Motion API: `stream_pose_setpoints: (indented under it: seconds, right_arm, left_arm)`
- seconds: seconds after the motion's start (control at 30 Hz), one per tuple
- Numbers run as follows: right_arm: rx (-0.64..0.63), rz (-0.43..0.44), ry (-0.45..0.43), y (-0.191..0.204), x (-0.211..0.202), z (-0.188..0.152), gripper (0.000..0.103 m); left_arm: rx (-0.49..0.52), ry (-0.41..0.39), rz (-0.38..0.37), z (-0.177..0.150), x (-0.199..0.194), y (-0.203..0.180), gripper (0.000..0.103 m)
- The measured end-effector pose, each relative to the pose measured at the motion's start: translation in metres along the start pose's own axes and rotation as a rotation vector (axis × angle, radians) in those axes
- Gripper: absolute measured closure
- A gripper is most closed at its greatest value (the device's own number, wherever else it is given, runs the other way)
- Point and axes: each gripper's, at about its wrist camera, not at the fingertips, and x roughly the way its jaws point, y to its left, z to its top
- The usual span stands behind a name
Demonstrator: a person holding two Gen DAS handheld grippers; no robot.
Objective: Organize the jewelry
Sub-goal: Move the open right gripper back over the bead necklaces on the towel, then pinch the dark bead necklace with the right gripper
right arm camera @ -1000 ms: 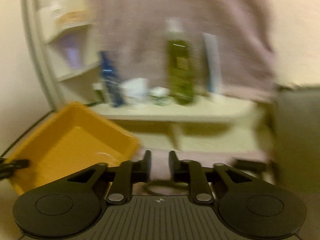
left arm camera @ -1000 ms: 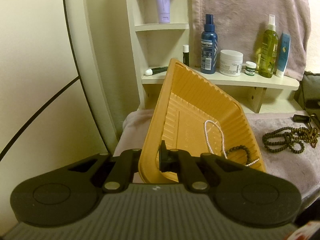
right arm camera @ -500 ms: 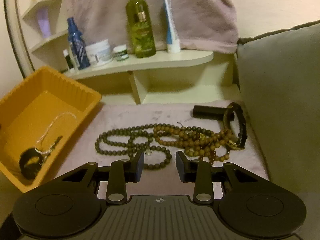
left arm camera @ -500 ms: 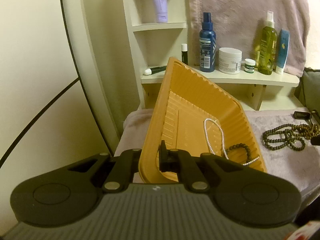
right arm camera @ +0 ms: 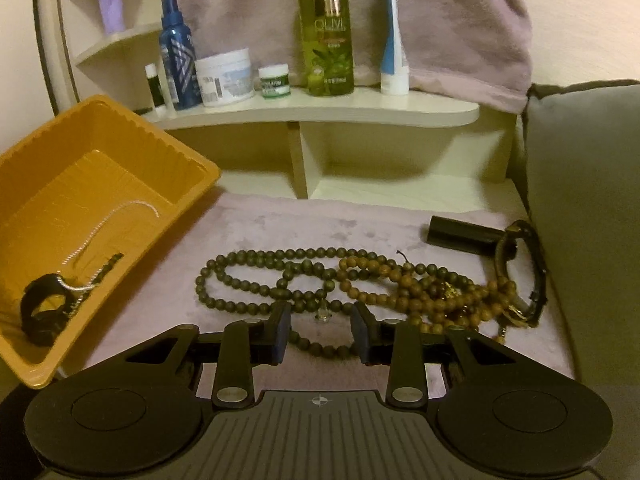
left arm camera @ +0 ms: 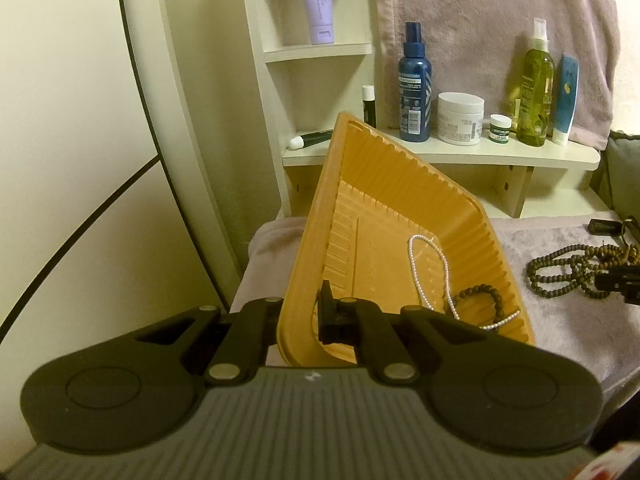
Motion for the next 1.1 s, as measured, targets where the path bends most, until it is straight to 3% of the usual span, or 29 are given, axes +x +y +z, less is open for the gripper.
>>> stream_pose_setpoints:
  seconds: [0.13,0.37,0.4,0.7,0.87,1.1]
  right_arm:
    - [-0.019,-0.019,0.033,0.001,0.016,-0.002,0.082]
    - [-0.039,-0.039,0.011,0.004,0.021,-0.004,0.086]
    - [-0.048,-0.042,0.012,0.005,0.021,-0.004,0.093]
    - [-0.104,-0.036,-0.041,0.020,0.000,0.003,0.093]
    - [-0.104,0.077,-0.099,0.047,-0.021,0.025,0.093]
    - [-0.174,0.260,-0.101,0.108,-0.019,0.042,0.093]
  left_arm:
    - [0.000,0.000,0.000,0.000,0.000,0.000,0.098]
    - [-0.002,0.002,0.000,-0.001,0.001,0.001,0.098]
    - [-0.001,0.002,0.000,0.000,0.001,0.001,0.098]
    - [-0.002,0.002,0.000,-0.001,0.001,0.002,0.098]
    - [-0.002,0.001,-0.002,-0.001,0.001,0.001,0.098]
    - [-0.011,0.002,-0.005,-0.002,0.000,0.003,0.098]
